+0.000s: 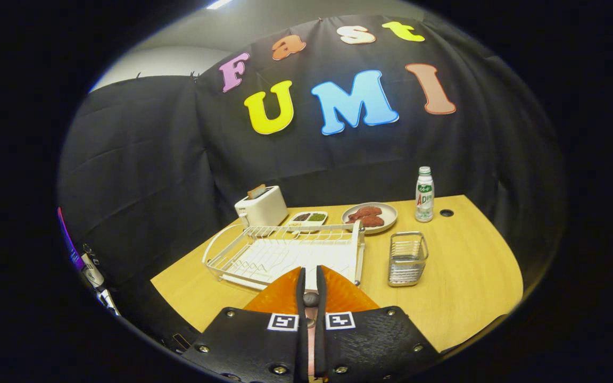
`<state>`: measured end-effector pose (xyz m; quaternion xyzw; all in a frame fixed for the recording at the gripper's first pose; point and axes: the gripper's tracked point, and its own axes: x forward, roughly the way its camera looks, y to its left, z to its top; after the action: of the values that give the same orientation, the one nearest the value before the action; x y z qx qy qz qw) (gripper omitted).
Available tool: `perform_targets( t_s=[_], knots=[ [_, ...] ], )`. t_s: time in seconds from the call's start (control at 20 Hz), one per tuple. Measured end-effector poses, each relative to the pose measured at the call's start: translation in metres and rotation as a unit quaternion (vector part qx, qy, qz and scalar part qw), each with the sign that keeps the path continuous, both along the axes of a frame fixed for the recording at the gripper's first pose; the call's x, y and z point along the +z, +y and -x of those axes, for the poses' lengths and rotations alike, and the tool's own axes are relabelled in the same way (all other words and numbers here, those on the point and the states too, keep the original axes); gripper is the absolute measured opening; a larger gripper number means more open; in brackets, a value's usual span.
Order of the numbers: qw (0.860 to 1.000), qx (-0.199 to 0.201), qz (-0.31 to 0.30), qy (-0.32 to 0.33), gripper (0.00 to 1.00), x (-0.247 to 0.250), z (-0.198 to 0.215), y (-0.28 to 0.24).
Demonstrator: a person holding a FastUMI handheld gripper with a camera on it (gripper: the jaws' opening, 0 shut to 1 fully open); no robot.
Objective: Take the plate from the dish rack, then take the spoon from the basket and place it into the plate.
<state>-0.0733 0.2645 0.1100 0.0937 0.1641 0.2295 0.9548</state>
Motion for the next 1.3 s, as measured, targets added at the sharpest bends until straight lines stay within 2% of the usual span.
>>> perform_targets(
  t_s=[0.1, 0.6, 0.75, 1.0, 1.3],
  knots=[
    [0.999, 0.011, -0.033, 0.019, 0.04, -0.008, -0.001, 0.015],
    [0.998, 0.045, -0.010, 0.047, 0.05, -0.060, -0.009, 0.031],
    [0.998, 0.041, -0.017, 0.051, 0.05, -0.063, -0.005, 0.023],
    [0.996, 0.036, -0.019, 0.076, 0.12, -0.077, -0.007, 0.014],
    [0.995, 0.006, -0.028, 0.097, 0.18, -0.097, -0.006, -0.010]
  ],
)
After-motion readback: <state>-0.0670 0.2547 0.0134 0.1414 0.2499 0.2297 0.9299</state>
